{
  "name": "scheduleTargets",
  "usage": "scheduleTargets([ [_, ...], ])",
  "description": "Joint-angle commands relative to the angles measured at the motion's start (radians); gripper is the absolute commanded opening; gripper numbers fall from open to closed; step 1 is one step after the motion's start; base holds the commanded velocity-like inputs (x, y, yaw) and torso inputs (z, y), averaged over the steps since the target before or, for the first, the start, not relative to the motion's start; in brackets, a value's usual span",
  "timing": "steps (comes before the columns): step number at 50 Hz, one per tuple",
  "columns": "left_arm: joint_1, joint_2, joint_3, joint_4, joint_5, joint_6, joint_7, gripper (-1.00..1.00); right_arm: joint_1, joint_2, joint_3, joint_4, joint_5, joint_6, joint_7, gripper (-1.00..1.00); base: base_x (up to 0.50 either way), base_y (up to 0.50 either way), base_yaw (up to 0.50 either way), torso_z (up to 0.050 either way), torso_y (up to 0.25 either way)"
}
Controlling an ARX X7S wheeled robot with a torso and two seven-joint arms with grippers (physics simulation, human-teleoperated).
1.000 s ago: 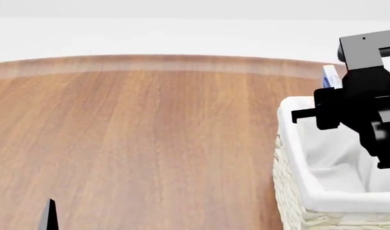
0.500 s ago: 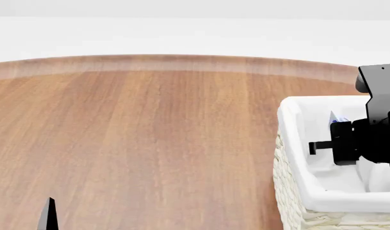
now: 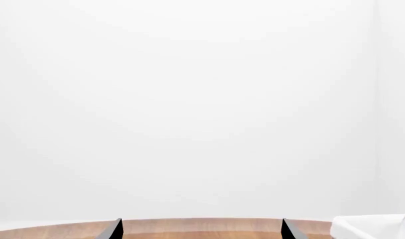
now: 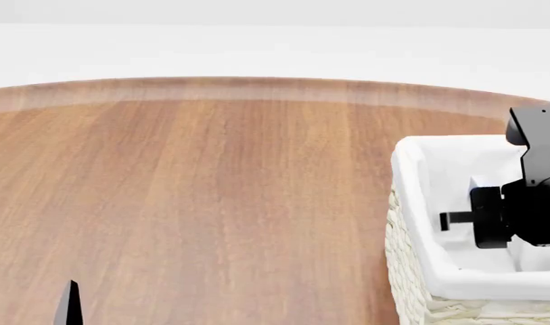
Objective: Pick up the cream cheese box, and put it in the basket.
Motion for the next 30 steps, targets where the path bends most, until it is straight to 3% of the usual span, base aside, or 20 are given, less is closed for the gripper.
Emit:
scheduleTargets([
  [1, 0.001, -0.003, 0.005, 0.005, 0.001, -0.004, -0.003, 1.0, -0.026, -0.021, 0.023, 0.059, -0.009, -0.027, -0.031, -1.0, 0.0, 0.0, 0.0, 0.0, 0.0],
  [18, -0.003, -0.007, 0.008, 0.009, 0.002, -0.007, -0.008, 1.0, -0.035, -0.037, 0.014, 0.088, -0.04, -0.085, -0.044, -1.0, 0.0, 0.0, 0.0, 0.0, 0.001],
  [19, -0.004, -0.006, 0.008, 0.008, 0.002, -0.008, -0.008, 1.0, -0.038, -0.029, 0.009, 0.065, -0.042, -0.077, -0.051, 1.0, 0.0, 0.0, 0.0, 0.0, 0.0],
  [30, -0.006, -0.008, 0.011, 0.005, 0.003, -0.006, -0.009, 1.0, -0.039, -0.04, 0.008, 0.095, -0.052, -0.092, -0.056, 1.0, 0.0, 0.0, 0.0, 0.0, 0.0],
])
